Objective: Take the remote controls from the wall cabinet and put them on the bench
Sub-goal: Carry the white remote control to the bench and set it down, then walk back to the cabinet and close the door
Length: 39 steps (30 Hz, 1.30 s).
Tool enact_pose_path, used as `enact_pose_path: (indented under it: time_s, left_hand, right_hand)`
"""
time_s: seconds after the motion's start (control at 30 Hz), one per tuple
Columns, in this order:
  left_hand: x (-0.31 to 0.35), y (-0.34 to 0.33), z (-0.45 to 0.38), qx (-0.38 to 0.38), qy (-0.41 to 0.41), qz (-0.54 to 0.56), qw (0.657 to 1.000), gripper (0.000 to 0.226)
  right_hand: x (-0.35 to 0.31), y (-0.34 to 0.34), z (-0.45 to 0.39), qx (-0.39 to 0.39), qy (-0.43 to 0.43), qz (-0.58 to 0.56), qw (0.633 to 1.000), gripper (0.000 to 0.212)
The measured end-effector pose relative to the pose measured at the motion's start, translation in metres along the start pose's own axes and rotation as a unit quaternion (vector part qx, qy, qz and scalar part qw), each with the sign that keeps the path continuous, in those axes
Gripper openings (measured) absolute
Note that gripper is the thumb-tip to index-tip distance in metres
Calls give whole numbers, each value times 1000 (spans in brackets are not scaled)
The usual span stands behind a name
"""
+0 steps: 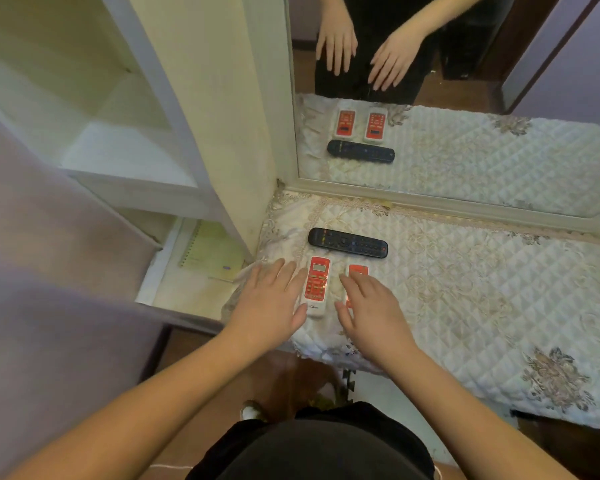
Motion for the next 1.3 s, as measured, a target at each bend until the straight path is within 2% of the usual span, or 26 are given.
enact_pose_path:
  time_s: [0.27,0.73,1.0,1.3]
  left_hand:
    - [-24,10,48,36,39,-10,999,60]
    - [-89,23,182,93,203,-8,975,63]
    - [-129,18,293,104,310,10,945,64]
    - [-156,7,428,122,440,14,890,64]
  right_hand:
    - [-49,12,-4,43,60,60,996,53]
    - [-191,1,16,85,201,83,972,52]
    - [-289,-19,59,59,296,87,949,55]
    - [-398,-41,124,35,409,92,907,54]
Point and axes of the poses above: each hand's wrist, its own z-axis away from the middle knuckle, its own y-axis out of the back of the hand, x = y × z, the point moved 9 cm from there along -z, towards the middle knuckle, and after that the axes turned 4 degrees about z, right-handed, at the moved point
